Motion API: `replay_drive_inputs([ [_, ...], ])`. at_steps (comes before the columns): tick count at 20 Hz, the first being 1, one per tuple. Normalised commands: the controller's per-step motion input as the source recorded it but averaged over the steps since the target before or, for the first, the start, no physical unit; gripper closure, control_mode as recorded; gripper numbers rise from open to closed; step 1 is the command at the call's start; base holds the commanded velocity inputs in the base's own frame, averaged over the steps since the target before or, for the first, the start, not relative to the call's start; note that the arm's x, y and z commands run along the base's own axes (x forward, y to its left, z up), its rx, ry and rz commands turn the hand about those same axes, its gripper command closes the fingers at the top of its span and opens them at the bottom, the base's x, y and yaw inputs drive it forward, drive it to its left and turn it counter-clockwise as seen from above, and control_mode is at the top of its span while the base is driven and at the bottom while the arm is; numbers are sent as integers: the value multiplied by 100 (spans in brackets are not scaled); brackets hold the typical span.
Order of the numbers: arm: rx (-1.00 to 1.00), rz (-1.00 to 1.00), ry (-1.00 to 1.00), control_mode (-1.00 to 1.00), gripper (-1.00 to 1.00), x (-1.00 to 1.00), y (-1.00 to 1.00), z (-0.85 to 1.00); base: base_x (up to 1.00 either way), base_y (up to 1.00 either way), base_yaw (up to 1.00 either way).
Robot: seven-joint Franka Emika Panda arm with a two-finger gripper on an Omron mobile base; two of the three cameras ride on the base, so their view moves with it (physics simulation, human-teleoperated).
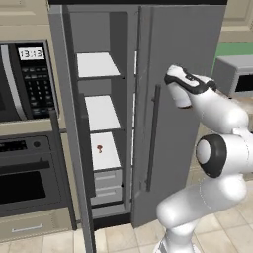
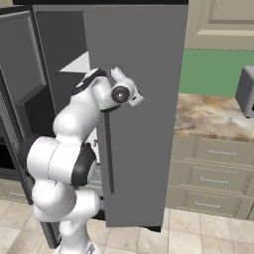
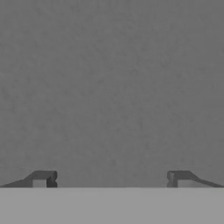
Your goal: Pick up the frozen fish from the freezer, place it on any shelf in the fridge, and close the fridge and freezer doors when done.
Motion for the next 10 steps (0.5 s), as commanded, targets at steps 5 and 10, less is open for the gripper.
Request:
replay_drive_inputs([
  [5, 0, -10, 16, -100, -100, 9, 0, 18, 0, 0, 0],
  [10, 0, -12, 16, -100, -100, 11, 0, 17, 0, 0, 0],
])
